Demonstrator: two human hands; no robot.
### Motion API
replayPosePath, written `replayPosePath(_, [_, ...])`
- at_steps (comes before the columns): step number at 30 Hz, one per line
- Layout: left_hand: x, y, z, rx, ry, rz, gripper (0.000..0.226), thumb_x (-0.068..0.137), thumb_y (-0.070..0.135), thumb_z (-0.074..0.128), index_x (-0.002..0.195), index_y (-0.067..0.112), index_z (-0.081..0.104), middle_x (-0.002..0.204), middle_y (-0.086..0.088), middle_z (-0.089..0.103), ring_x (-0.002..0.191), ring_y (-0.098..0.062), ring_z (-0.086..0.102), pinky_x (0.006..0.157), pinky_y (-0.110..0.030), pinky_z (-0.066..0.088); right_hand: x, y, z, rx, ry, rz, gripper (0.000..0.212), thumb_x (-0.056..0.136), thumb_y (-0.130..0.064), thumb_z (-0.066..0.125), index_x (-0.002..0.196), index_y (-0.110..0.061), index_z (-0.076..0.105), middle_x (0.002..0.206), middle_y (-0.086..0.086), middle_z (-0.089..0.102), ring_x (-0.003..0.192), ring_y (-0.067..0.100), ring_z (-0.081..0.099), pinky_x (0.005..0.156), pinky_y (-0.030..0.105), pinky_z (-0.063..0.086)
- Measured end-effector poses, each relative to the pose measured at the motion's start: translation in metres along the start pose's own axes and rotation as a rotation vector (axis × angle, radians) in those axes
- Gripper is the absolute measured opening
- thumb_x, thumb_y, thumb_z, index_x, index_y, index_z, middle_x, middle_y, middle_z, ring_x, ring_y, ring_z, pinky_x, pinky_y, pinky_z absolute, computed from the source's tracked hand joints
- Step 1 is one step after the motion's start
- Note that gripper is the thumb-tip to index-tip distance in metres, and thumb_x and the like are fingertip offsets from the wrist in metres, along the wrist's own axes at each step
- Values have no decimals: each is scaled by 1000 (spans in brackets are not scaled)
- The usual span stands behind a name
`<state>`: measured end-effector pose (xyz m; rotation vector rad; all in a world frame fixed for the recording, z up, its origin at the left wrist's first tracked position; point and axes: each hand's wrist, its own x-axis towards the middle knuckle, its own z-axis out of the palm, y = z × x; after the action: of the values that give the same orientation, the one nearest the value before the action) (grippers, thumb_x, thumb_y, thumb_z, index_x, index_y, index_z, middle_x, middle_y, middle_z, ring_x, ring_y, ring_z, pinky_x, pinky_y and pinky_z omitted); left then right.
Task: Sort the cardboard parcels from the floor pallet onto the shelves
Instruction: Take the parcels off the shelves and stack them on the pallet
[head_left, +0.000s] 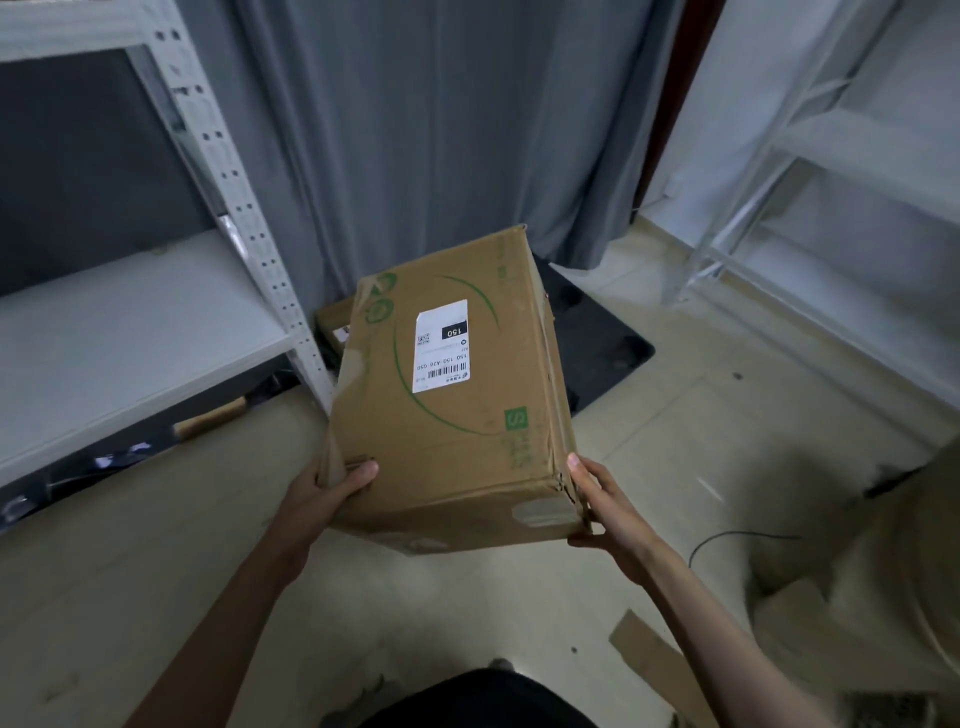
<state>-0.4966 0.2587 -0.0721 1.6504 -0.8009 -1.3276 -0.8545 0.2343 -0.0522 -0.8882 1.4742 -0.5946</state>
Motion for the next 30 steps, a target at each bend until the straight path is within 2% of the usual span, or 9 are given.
replayPosePath(6, [32, 31, 74, 1, -28, 27, 84, 47, 67, 90, 119, 31, 67, 107, 14, 76, 93, -6, 73, 76, -26, 56, 39, -26, -68, 6, 24, -31, 68, 77, -82, 52, 134, -44, 49, 122, -14, 61, 110, 11, 61, 95, 52, 57])
replayPosePath(10, [76, 68, 105, 25, -40, 47, 69, 54, 62, 87, 114, 33, 68, 104, 17, 76, 93, -5, 73, 81, -28, 58, 84, -63, -96, -1, 43, -59, 75, 70, -87, 53, 132, -44, 50, 123, -12, 62, 110, 14, 61, 92, 51, 58])
replayPosePath(15, [161, 126, 137, 44, 6, 109, 100, 43, 74, 87, 129, 30, 64, 117, 10, 72, 102, -11, 70, 81, -28, 57, 165, -131, -119, 12, 55, -104, 73, 72, -87, 51, 131, -44, 52, 128, -9, 62, 114, 17, 61, 88, 47, 60])
replayPosePath(17, [200, 150, 146, 58, 34, 118, 106, 41, 78, 85, 132, 29, 62, 122, 8, 69, 107, -16, 68, 91, -37, 57, 199, -161, -127, 16, 63, -117, 72, 72, -88, 51, 131, -46, 54, 127, -10, 64, 112, 16, 63, 83, 43, 61])
replayPosePath(20, [253, 177, 158, 61, 38, 124, 106, 46, 78, 85, 136, 31, 58, 129, 6, 66, 113, -21, 65, 101, -46, 52, 250, -199, -138, 18, 47, -134, 74, 70, -90, 51, 130, -48, 55, 124, -12, 67, 110, 15, 66, 78, 40, 62])
replayPosePath(22, [281, 195, 166, 45, 43, 130, 109, 44, 76, 86, 137, 29, 56, 127, 9, 65, 109, -17, 65, 97, -40, 53, 280, -223, -142, 4, 47, -135, 77, 68, -92, 52, 130, -46, 55, 123, -13, 67, 109, 14, 66, 78, 40, 62])
replayPosePath(24, [301, 213, 176, 50, 32, 167, 109, 52, 71, 85, 144, 24, 49, 127, 12, 63, 110, -14, 64, 95, -37, 54, 304, -244, -142, 22, 53, -175, 69, 74, -87, 52, 127, -44, 59, 124, -11, 68, 105, 14, 69, 75, 39, 62])
replayPosePath(27, [329, 235, 185, 69, -15, 176, 102, 62, 65, 85, 145, 17, 51, 135, 2, 64, 115, -16, 66, 98, -35, 56, 338, -263, -145, -31, 43, -151, 64, 84, -83, 46, 131, -42, 59, 127, -6, 69, 107, 20, 70, 82, 49, 62])
replayPosePath(30, [362, 247, 190, 59, 5, 125, 102, 57, 72, 86, 141, 20, 56, 131, 3, 68, 114, -18, 68, 101, -41, 54, 368, -282, -153, -62, 14, -83, 73, 74, -94, 43, 132, -52, 54, 123, -14, 67, 109, 21, 66, 76, 51, 63])
